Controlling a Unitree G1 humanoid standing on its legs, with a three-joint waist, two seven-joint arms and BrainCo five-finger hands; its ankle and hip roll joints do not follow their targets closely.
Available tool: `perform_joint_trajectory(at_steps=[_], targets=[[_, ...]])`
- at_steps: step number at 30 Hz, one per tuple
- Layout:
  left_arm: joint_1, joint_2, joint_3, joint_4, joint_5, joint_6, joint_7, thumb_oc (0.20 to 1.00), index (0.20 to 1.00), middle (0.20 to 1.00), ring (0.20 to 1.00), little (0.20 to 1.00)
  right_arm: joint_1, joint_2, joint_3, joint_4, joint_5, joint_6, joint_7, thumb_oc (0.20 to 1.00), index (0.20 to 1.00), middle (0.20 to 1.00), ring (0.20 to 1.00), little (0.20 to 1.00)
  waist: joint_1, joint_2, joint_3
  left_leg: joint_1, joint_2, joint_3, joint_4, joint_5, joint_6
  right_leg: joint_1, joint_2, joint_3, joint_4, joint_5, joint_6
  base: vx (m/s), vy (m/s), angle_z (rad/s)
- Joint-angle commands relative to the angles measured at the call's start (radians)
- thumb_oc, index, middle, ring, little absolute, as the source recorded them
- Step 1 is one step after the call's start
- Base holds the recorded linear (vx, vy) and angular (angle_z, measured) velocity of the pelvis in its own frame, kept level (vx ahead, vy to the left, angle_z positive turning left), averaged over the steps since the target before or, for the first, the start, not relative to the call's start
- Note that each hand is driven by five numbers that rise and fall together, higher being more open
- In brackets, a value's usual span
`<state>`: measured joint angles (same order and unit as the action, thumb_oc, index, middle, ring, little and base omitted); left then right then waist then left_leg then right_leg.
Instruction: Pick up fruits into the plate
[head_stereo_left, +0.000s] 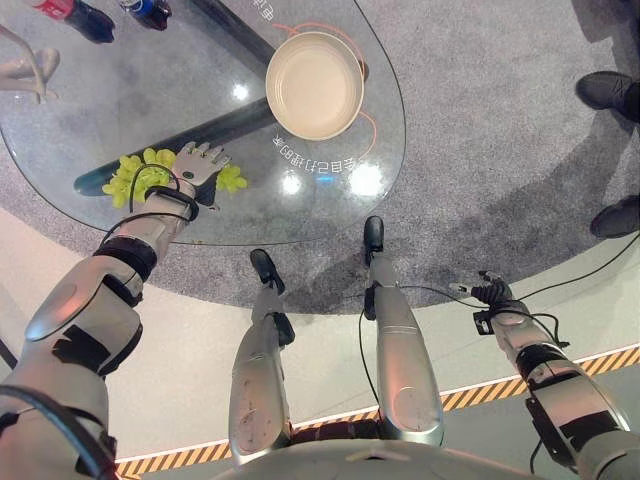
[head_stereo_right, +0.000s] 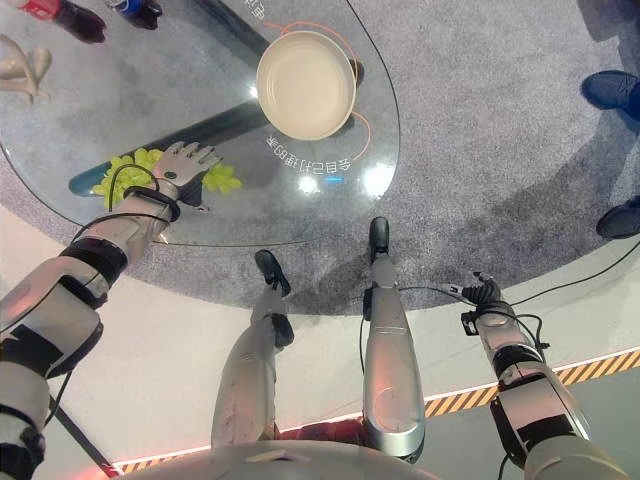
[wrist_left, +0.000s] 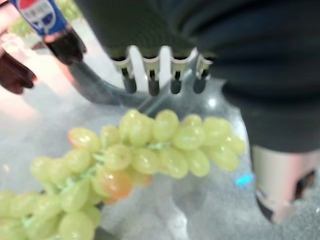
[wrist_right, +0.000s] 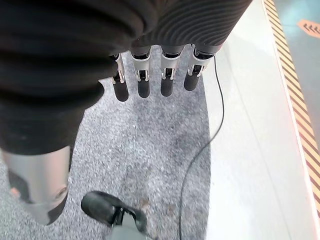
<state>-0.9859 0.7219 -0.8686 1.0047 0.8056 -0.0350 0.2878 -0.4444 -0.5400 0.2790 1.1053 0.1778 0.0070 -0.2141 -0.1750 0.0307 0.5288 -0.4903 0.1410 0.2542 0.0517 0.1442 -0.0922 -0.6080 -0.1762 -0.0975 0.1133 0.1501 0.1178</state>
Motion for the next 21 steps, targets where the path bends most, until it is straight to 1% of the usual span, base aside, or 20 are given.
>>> perform_joint_trajectory(at_steps=[1, 2, 3, 4, 5, 7, 8, 10, 12, 17, 21], targets=[[-0.024, 0.088, 0.025, 0.022, 0.002, 0.061, 0.049, 1.000, 1.000, 1.000, 1.000, 1.000, 0.044, -0.053, -0.013, -0.039, 0.029, -0.014, -0.036, 1.000, 1.000, 1.000, 1.000, 1.000, -0.008, -0.034, -0.009, -0.128, -0.036, -0.004, 0.199, -0.137, -0.007, -0.065, 0.068, -0.026, 0.151, -0.127, -0.021, 0.02, 0.034, 0.01], [-0.020, 0.094, 0.033, 0.019, 0.002, 0.086, 0.086, 1.000, 1.000, 1.000, 1.000, 1.000, 0.049, -0.057, -0.015, -0.054, 0.026, -0.016, -0.035, 1.000, 1.000, 1.000, 1.000, 1.000, -0.008, -0.035, -0.009, -0.144, -0.036, -0.006, 0.216, -0.143, -0.006, -0.079, 0.070, -0.024, 0.165, -0.132, -0.024, 0.00, 0.000, 0.00], [-0.019, 0.096, 0.038, 0.019, -0.001, 0.097, 0.101, 1.000, 1.000, 1.000, 1.000, 1.000, 0.052, -0.058, -0.015, -0.058, 0.025, -0.018, -0.033, 1.000, 1.000, 1.000, 1.000, 1.000, -0.008, -0.036, -0.009, -0.150, -0.035, -0.007, 0.222, -0.145, -0.006, -0.084, 0.070, -0.024, 0.170, -0.134, -0.025, 0.00, 0.000, 0.00], [-0.022, 0.104, 0.060, 0.024, -0.005, 0.138, 0.165, 1.000, 1.000, 1.000, 1.000, 1.000, 0.063, -0.064, -0.012, -0.075, 0.024, -0.026, -0.026, 1.000, 1.000, 1.000, 1.000, 1.000, -0.008, -0.041, -0.009, -0.172, -0.036, -0.014, 0.246, -0.154, -0.003, -0.105, 0.073, -0.021, 0.192, -0.142, -0.029, 0.00, 0.000, 0.00], [-0.022, 0.106, 0.079, 0.032, -0.001, 0.153, 0.200, 1.000, 1.000, 1.000, 1.000, 1.000, 0.073, -0.064, -0.010, -0.083, 0.023, -0.033, -0.022, 1.000, 1.000, 1.000, 1.000, 1.000, -0.008, -0.046, -0.009, -0.182, -0.037, -0.019, 0.259, -0.159, -0.002, -0.112, 0.074, -0.021, 0.201, -0.145, -0.032, 0.02, -0.017, 0.03], [-0.021, 0.108, 0.101, 0.044, 0.019, 0.170, 0.228, 1.000, 1.000, 1.000, 1.000, 1.000, 0.086, -0.061, -0.009, -0.089, 0.024, -0.040, -0.022, 1.000, 1.000, 1.000, 1.000, 1.000, -0.008, -0.052, -0.009, -0.190, -0.038, -0.024, 0.273, -0.166, -0.001, -0.118, 0.075, -0.020, 0.209, -0.148, -0.034, 0.02, -0.025, 0.08], [-0.014, 0.112, 0.129, 0.060, 0.049, 0.190, 0.264, 1.000, 1.000, 1.000, 1.000, 1.000, 0.102, -0.057, -0.008, -0.099, 0.027, -0.049, -0.019, 1.000, 1.000, 1.000, 1.000, 1.000, -0.007, -0.059, -0.009, -0.202, -0.038, -0.028, 0.284, -0.168, -0.001, -0.125, 0.078, -0.019, 0.216, -0.149, -0.036, 0.01, -0.031, 0.05], [-0.011, 0.116, 0.151, 0.078, 0.058, 0.215, 0.289, 1.000, 1.000, 1.000, 1.000, 1.000, 0.112, -0.055, -0.007, -0.105, 0.027, -0.055, -0.015, 1.000, 1.000, 1.000, 1.000, 1.000, -0.007, -0.066, -0.009, -0.209, -0.038, -0.030, 0.288, -0.168, -0.001, -0.131, 0.079, -0.018, 0.218, -0.149, -0.037, 0.00, 0.000, 0.00], [-0.002, 0.115, 0.183, 0.109, 0.071, 0.250, 0.336, 1.000, 1.000, 1.000, 1.000, 1.000, 0.129, -0.048, -0.001, -0.106, 0.026, -0.069, -0.011, 1.000, 1.000, 1.000, 1.000, 1.000, -0.008, -0.074, -0.009, -0.218, -0.037, -0.036, 0.294, -0.169, 0.000, -0.137, 0.082, -0.015, 0.222, -0.149, -0.039, 0.00, 0.000, 0.00], [-0.007, 0.117, 0.240, 0.193, 0.126, 0.298, 0.407, 1.000, 1.000, 1.000, 1.000, 1.000, 0.161, -0.033, 0.009, -0.100, 0.030, -0.095, -0.004, 1.000, 1.000, 1.000, 1.000, 1.000, -0.013, -0.096, -0.009, -0.249, -0.035, -0.046, 0.320, -0.177, 0.000, -0.162, 0.087, -0.011, 0.227, -0.143, -0.044, 0.00, -0.009, 0.02], [-0.011, 0.116, 0.263, 0.217, 0.121, 0.302, 0.448, 1.000, 1.000, 1.000, 1.000, 1.000, 0.179, -0.026, 0.015, -0.094, 0.024, -0.111, 0.000, 1.000, 1.000, 1.000, 1.000, 1.000, -0.016, -0.108, -0.009, -0.265, -0.033, -0.052, 0.336, -0.183, 0.002, -0.174, 0.090, -0.009, 0.231, -0.140, -0.045, 0.00, 0.000, 0.00]])
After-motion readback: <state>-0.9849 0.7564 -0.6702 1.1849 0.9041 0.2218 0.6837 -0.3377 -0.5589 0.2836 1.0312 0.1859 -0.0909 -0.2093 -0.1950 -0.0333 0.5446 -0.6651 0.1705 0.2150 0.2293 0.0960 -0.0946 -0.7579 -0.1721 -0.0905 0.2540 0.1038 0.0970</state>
